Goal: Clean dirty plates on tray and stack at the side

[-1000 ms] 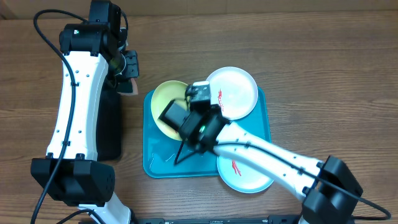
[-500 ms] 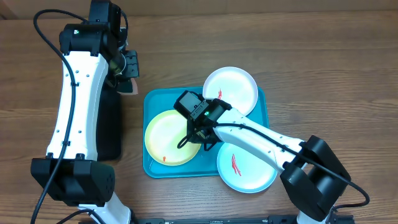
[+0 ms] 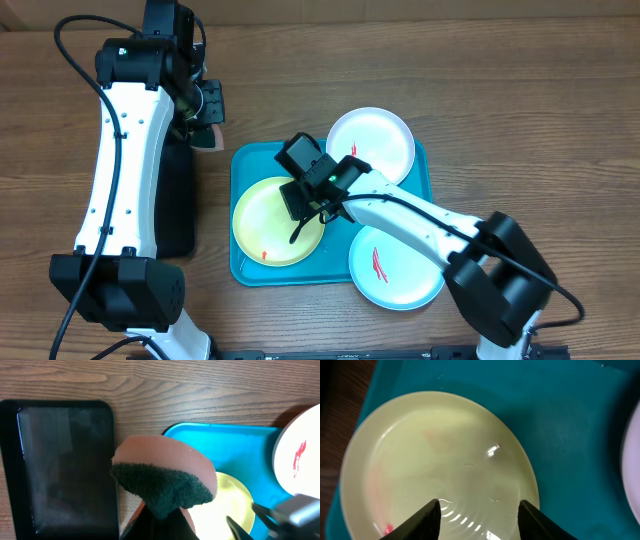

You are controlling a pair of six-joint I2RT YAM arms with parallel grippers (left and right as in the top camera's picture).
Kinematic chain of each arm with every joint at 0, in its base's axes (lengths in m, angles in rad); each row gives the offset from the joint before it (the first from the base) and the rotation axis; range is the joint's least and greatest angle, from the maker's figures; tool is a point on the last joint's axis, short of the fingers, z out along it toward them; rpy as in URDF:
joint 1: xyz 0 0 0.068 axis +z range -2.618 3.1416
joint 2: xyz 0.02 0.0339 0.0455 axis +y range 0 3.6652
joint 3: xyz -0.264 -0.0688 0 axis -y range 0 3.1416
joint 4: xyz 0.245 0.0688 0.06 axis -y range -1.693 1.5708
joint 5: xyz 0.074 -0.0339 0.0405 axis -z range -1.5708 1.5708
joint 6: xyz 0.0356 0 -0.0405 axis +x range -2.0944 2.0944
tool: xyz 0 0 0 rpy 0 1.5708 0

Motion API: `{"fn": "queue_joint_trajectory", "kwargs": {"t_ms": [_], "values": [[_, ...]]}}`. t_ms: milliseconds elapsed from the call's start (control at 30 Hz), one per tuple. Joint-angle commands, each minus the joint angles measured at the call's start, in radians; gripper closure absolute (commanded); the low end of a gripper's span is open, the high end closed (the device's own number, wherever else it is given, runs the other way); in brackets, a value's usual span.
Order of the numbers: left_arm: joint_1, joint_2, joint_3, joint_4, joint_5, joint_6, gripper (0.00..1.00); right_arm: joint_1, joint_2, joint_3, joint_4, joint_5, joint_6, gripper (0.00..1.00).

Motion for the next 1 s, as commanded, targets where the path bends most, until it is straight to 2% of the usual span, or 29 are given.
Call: {"fn": "queue_joint_trajectory", "kwargs": {"t_ms": [0,300,700,967], "values": [[-0.001,-0.007,0.019,0.006,0.023,-0.015,0.96,-0.011,0.057,0.000,0.023,0.020,-0.117,0.48],[-0.001,-0.007,0.019,0.006,0.023,-0.014,0.96,-0.037,0.065,0.001,0.084,0.020,-0.131,0.50],[-0.001,-0.007,0.019,0.021,0.027,-0.014,0.96,-0.040,0.064,0.008,0.146,0.017,-0.293,0.51],[-0.001,-0.006,0.019,0.027,0.027,-0.014,0.96,-0.088,0.092,0.008,0.175,0.021,-0.275,0.52]]}}
